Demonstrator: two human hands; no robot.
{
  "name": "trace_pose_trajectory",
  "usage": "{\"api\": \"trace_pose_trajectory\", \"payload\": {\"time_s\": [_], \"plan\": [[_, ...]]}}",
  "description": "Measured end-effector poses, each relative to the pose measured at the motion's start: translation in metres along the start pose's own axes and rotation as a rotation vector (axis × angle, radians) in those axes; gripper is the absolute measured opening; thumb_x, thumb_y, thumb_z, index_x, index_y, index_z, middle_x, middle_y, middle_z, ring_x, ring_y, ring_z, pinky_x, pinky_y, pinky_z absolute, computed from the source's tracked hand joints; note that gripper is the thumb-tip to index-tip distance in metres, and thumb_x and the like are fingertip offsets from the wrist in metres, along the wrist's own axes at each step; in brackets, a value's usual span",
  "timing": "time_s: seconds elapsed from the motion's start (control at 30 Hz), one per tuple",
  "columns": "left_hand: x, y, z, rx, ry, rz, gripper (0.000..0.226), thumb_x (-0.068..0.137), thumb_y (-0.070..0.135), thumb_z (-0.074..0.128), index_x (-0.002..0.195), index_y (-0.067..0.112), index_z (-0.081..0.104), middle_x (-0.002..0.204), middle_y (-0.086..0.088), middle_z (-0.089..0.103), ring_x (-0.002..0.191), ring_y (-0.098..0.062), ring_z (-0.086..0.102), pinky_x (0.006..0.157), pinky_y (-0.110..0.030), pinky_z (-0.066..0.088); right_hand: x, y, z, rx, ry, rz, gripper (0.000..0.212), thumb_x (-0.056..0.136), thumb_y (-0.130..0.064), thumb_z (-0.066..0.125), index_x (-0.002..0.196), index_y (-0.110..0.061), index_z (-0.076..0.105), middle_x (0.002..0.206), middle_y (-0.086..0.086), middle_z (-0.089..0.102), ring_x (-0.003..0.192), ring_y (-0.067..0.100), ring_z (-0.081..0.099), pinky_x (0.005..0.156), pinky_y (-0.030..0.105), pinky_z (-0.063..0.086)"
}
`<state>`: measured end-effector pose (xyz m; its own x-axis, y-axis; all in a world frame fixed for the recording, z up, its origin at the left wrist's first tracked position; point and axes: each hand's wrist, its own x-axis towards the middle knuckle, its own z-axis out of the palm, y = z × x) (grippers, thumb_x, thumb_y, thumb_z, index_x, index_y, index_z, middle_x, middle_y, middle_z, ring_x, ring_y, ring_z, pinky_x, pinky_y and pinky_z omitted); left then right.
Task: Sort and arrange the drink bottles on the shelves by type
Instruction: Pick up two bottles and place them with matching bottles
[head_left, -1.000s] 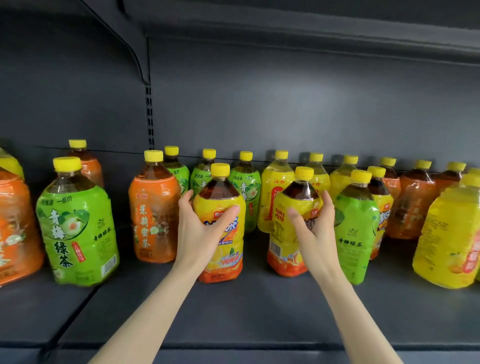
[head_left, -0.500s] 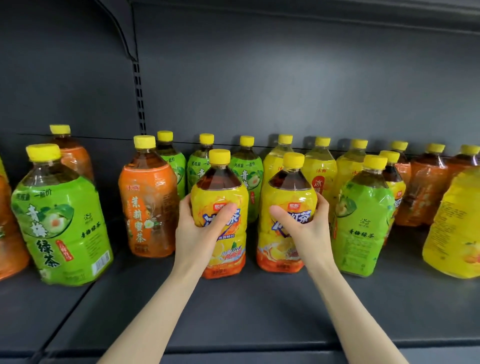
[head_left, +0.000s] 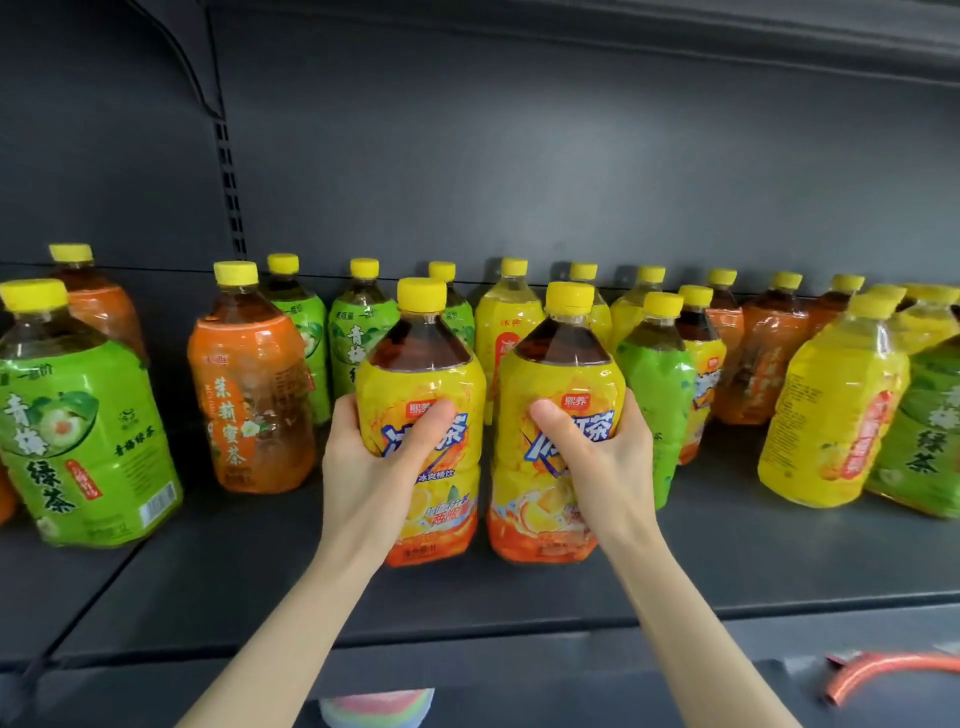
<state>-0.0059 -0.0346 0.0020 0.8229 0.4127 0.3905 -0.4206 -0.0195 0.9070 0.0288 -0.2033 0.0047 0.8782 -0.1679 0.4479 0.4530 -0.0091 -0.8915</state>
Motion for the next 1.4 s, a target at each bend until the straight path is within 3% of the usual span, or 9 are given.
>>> {"api": "trace_pose_trajectory", "payload": {"time_s": [0.27,0.4,0.63,0.8,0.93,1.1,1.23,1.4], "plan": [[-0.073,0.03,0.079,-0.071,-0.111,0.022,0.043,0.061,0.044,0.072,0.099,0.028,0.06,0.085,0.013,0.073,0.077,-0.006,0.07,0.058,-0.017,0.053,-0.031,-0.038,-0.117,-0.004,0.113,-0.027,0.059,0.052,-0.057,0.077,0.099,-0.023,0.064,0.085,-0.006,0.075,0.076,0.009,0.072,0.063,0.021,0.055],[-0.136,0.036,0.145,-0.122,-0.197,0.004,0.053,0.058,0.048,0.083,0.101,0.027,0.061,0.087,0.01,0.074,0.079,-0.01,0.071,0.058,-0.019,0.054,-0.058,-0.049,-0.213,-0.059,0.179,0.0,0.058,0.049,-0.059,0.075,0.095,-0.025,0.065,0.083,-0.005,0.075,0.074,0.012,0.072,0.063,0.026,0.056],[-0.201,0.047,0.259,-0.153,-0.327,0.022,0.062,0.054,0.058,0.071,0.107,0.027,0.063,0.092,0.008,0.074,0.084,-0.011,0.071,0.068,-0.027,0.057,-0.071,-0.064,-0.346,-0.125,0.288,0.007,0.056,0.048,-0.059,0.075,0.091,-0.026,0.065,0.08,-0.003,0.075,0.072,0.015,0.072,0.063,0.029,0.057],[-0.207,0.051,0.339,-0.188,-0.391,0.045,0.063,0.054,0.059,0.07,0.106,0.024,0.063,0.092,0.008,0.074,0.085,-0.011,0.071,0.067,-0.025,0.057,-0.044,-0.064,-0.42,-0.151,0.354,-0.015,0.06,0.046,-0.06,0.075,0.093,-0.023,0.065,0.081,0.0,0.074,0.073,0.017,0.072,0.064,0.033,0.056],[-0.204,0.041,0.401,-0.203,-0.414,0.079,0.063,0.056,0.056,0.072,0.11,0.024,0.061,0.092,0.014,0.072,0.085,-0.006,0.069,0.062,-0.016,0.053,-0.012,-0.054,-0.471,-0.183,0.365,-0.045,0.064,0.049,-0.062,0.074,0.099,-0.023,0.066,0.085,-0.002,0.074,0.078,0.016,0.072,0.072,0.039,0.06],[-0.192,0.02,0.482,-0.211,-0.416,0.089,0.06,0.055,0.062,0.066,0.107,0.031,0.06,0.095,0.014,0.072,0.087,-0.004,0.068,0.068,-0.02,0.055,0.042,-0.034,-0.528,-0.233,0.369,-0.061,0.062,0.051,-0.062,0.075,0.098,-0.023,0.066,0.086,-0.002,0.074,0.079,0.017,0.072,0.075,0.046,0.06],[-0.187,0.005,0.546,-0.202,-0.412,0.097,0.066,0.054,0.064,0.066,0.108,0.027,0.061,0.093,0.015,0.072,0.086,-0.002,0.068,0.068,-0.017,0.054,0.084,-0.021,-0.574,-0.228,0.385,-0.074,0.065,0.049,-0.063,0.075,0.099,-0.021,0.065,0.088,-0.001,0.074,0.079,0.017,0.072,0.074,0.042,0.06],[-0.181,-0.009,0.615,-0.178,-0.384,0.084,0.057,0.054,0.061,0.068,0.101,0.03,0.06,0.09,0.011,0.072,0.083,-0.002,0.068,0.064,-0.013,0.051,0.134,-0.001,-0.624,-0.211,0.356,-0.08,0.065,0.049,-0.062,0.073,0.098,-0.021,0.065,0.085,-0.003,0.073,0.075,0.011,0.072,0.064,0.03,0.058]]}}
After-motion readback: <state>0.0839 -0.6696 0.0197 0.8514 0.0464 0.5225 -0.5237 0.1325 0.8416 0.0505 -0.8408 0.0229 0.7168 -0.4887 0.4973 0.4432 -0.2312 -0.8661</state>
